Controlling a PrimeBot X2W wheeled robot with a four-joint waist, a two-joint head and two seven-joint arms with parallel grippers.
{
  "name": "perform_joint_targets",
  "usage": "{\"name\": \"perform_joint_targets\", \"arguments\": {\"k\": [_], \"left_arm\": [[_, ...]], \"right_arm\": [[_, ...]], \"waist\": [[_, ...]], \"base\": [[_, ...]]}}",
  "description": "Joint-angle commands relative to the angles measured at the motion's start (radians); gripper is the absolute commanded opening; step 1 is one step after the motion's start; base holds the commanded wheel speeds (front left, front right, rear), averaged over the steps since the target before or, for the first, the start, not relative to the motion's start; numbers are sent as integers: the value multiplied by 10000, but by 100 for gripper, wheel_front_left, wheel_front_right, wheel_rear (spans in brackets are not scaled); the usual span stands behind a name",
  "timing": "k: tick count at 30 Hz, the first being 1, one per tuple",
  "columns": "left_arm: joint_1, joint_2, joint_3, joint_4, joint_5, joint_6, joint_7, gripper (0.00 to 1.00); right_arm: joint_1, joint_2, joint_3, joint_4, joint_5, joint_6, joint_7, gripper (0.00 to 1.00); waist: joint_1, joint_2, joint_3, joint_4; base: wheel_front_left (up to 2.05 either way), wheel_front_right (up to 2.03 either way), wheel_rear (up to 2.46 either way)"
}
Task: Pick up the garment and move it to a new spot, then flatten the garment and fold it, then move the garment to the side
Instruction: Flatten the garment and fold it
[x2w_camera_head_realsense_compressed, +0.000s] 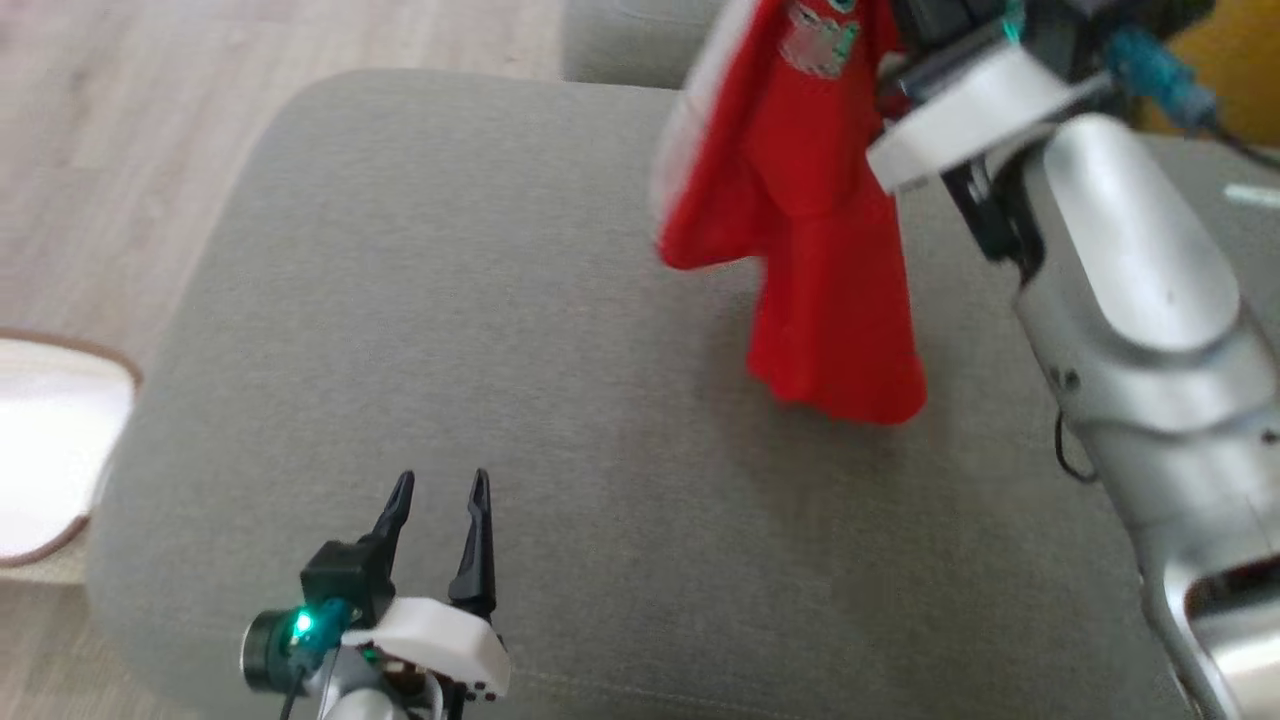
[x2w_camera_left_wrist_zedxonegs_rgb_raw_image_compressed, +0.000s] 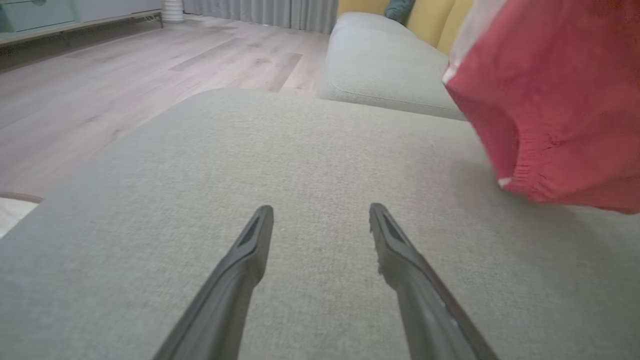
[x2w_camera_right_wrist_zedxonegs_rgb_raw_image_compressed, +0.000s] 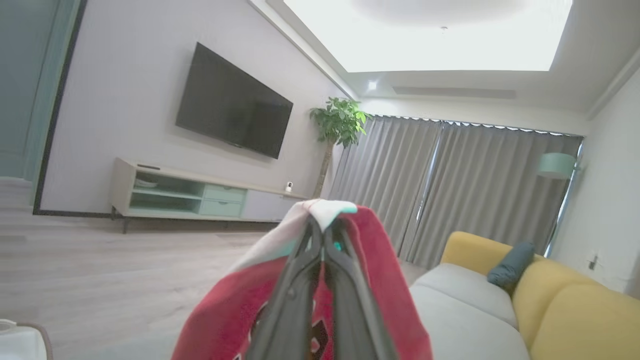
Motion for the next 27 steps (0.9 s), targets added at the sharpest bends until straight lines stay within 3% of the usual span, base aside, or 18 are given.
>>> {"name": "perform_joint_targets", "arguments": {"k": [1, 5, 9, 15, 19, 22, 26, 27], "left_arm": [[-130, 34, 295, -247, -20, 61, -55, 100], [10, 34, 356, -254, -5, 89, -55, 100], [82, 34, 450, -354, -48, 175, -55, 100], [-95, 34, 438, -420, 24, 108, -55, 100], [-343, 34, 453, -396, 96, 34, -55, 100], [-497, 34, 528, -354, 176, -14, -55, 100], [-691, 34, 576, -319, 262, -100, -55, 100], [-738, 34, 565, -329, 269, -116, -55, 100]], "right_arm": [[-493, 263, 35, -196, 129, 65, -110, 0], [-1075, 502, 12, 266, 480, 65, -354, 0], [-587, 143, 242, 353, 729, 65, -501, 0], [1903, -1322, 918, -434, 1168, 65, -633, 0], [4058, -2162, 755, -477, 1303, 65, -673, 0], [5142, -2411, 503, -173, 1100, 65, -693, 0], [5827, -2270, -59, 361, 885, 65, -707, 0], [5910, -2210, -185, 473, 791, 65, -708, 11]], "waist": [[0, 0, -208, 350], [0, 0, -230, 411], [0, 0, -113, 99], [0, 0, 345, -713], [0, 0, 629, -1196], [0, 0, 747, -1514], [0, 0, 826, -1759], [0, 0, 842, -1783]], "base": [[0, 0, 0], [0, 0, 0], [0, 0, 0], [0, 0, 0], [0, 0, 0], [0, 0, 0], [0, 0, 0], [0, 0, 0]]}}
